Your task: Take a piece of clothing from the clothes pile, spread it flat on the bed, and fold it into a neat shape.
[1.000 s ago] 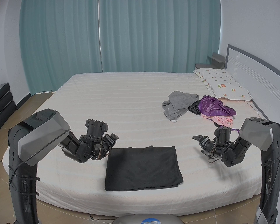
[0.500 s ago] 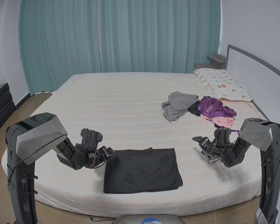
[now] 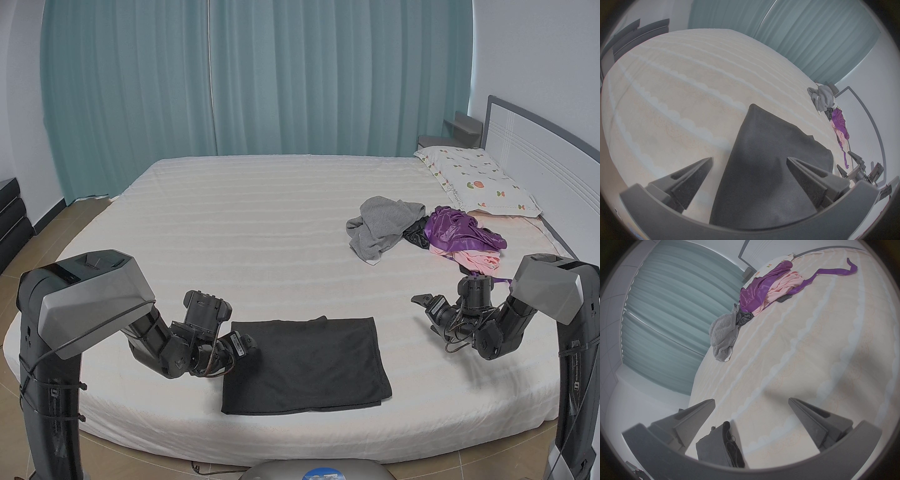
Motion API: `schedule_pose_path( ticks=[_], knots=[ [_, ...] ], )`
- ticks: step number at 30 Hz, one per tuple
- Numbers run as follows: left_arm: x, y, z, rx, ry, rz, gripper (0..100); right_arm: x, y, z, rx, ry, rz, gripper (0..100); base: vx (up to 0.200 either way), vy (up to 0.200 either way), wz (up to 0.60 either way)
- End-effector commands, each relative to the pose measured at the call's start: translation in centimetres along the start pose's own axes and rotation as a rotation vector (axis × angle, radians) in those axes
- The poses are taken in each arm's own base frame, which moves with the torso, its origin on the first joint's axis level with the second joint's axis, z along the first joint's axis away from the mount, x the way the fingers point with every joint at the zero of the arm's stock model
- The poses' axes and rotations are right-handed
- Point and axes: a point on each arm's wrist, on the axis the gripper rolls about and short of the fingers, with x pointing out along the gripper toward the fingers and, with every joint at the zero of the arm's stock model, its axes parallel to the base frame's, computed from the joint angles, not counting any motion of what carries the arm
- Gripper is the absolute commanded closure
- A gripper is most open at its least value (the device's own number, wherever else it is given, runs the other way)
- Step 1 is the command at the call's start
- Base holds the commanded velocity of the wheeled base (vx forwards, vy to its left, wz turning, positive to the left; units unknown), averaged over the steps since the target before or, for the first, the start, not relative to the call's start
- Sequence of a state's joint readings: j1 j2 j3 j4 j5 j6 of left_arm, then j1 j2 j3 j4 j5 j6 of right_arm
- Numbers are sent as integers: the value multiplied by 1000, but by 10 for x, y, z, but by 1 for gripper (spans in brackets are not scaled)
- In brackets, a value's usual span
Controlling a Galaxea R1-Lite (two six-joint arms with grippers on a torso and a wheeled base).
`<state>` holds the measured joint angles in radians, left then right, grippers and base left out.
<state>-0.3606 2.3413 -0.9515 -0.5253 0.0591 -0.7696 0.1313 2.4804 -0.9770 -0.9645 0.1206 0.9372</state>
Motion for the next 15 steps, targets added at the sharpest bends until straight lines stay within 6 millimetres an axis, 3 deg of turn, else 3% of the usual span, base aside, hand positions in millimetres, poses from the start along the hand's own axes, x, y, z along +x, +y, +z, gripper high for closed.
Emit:
schedule_pose_path(
  ticks=[1,15],
  knots=[
    [2,-2,-7,13,15,0,0,1,-1,-1,-2,2,-1,0,0,0,0],
    [7,-3,-13,61,18,2,0,1,0,-3,-4,5,-1,0,0,0,0]
  ],
)
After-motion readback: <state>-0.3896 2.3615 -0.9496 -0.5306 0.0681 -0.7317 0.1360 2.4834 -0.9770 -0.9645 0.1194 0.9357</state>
